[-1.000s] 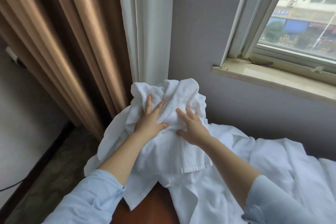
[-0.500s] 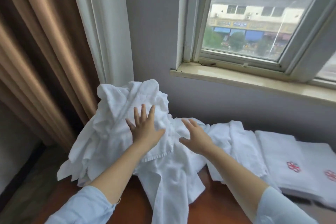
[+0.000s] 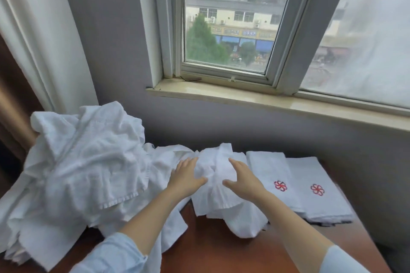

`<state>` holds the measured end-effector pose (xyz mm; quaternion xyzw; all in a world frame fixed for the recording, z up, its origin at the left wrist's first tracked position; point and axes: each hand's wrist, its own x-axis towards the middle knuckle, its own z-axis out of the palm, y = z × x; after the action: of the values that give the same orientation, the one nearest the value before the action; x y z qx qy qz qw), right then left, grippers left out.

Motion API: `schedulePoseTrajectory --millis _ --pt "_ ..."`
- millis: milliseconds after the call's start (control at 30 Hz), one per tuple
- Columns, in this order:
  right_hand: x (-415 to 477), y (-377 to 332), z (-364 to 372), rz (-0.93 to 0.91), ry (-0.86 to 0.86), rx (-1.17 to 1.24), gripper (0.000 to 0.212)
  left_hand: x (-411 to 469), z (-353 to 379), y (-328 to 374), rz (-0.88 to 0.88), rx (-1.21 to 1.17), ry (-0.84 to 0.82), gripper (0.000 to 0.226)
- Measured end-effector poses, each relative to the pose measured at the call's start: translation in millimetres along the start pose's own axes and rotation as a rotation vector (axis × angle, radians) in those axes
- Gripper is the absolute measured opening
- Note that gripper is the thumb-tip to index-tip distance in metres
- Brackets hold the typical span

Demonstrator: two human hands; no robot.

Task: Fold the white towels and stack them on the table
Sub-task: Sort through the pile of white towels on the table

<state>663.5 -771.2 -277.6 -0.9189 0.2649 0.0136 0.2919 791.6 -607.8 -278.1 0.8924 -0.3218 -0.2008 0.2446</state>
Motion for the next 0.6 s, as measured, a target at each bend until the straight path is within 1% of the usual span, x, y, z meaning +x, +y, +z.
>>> schedulePoseTrajectory --millis 167,300,467,533,600 --pt "17.0 32.6 0.6 0.083 -0.060 0.124 0.086 24.1 28.3 8.3 -0.095 -0.102 -0.093 0.083" --pt "39.3 51.3 12.2 0.142 -0.099 0.205 0.091 45.6 48.4 5.3 -0.144 -0.087 -0.114 0.088" --pt "62.1 66.4 31.0 0.223 -0.121 0.323 0.104 68.0 66.9 -0.4 -0.184 -0.098 -0.108 0.074" --pt "67.2 68.4 39.0 0.244 -0.118 0.365 0.104 72.1 73.3 -5.2 -0.177 -0.080 -0.073 0.073" --pt "70.9 68.6 45.5 0.251 -0.130 0.399 0.099 74.6 78.1 -7.9 -0.140 -0.113 -0.038 0.068"
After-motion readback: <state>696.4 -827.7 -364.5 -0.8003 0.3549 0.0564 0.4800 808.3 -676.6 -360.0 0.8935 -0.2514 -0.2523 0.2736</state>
